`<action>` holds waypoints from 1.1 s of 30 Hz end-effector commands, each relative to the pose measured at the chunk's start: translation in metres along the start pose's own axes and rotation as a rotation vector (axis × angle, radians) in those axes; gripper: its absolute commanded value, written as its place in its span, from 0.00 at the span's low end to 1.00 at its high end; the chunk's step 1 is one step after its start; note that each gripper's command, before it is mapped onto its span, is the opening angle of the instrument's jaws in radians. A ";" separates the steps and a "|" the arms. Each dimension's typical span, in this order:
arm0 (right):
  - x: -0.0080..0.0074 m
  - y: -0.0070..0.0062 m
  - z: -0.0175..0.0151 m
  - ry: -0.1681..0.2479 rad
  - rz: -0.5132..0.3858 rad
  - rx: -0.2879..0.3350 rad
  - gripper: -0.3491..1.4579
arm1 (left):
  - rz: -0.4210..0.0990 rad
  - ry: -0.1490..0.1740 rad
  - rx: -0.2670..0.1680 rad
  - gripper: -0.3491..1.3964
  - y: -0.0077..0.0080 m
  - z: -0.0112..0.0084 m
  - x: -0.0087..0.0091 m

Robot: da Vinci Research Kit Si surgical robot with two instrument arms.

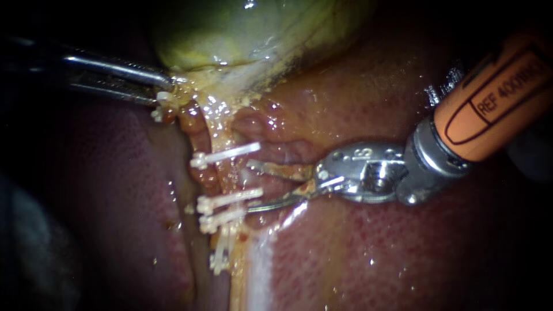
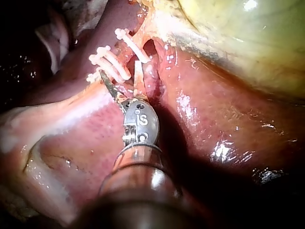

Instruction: Go to the cutting position right tube

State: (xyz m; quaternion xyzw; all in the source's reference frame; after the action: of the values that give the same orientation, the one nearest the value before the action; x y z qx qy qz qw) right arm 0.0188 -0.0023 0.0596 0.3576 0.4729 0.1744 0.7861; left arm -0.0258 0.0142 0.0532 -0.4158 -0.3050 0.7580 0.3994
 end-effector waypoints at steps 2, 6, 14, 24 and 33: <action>-0.0001 0.0004 0.0001 0.004 0.012 0.003 0.99 | 0.000 0.000 0.000 0.00 0.0000 0.0000 0.0000; 0.0000 0.0010 0.0005 0.014 0.022 0.014 0.99 | 0.000 0.000 0.000 0.00 0.0000 0.0000 0.0000; 0.0006 0.0012 0.0019 0.034 0.042 0.066 0.99 | 0.000 0.000 0.000 0.00 0.0000 0.0000 -0.0001; 0.0015 0.0008 0.0040 0.066 0.064 0.128 0.97 | 0.000 0.000 0.000 0.00 0.0001 -0.0001 -0.0001; 0.0020 0.0005 0.0074 0.086 0.092 0.157 0.96 | -0.001 0.000 0.001 0.00 0.0002 0.0000 0.0000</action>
State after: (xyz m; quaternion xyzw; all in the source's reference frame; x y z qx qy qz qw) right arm 0.0269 -0.0040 0.0611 0.4325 0.5041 0.1902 0.7229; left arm -0.0259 0.0141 0.0531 -0.4160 -0.3051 0.7578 0.3995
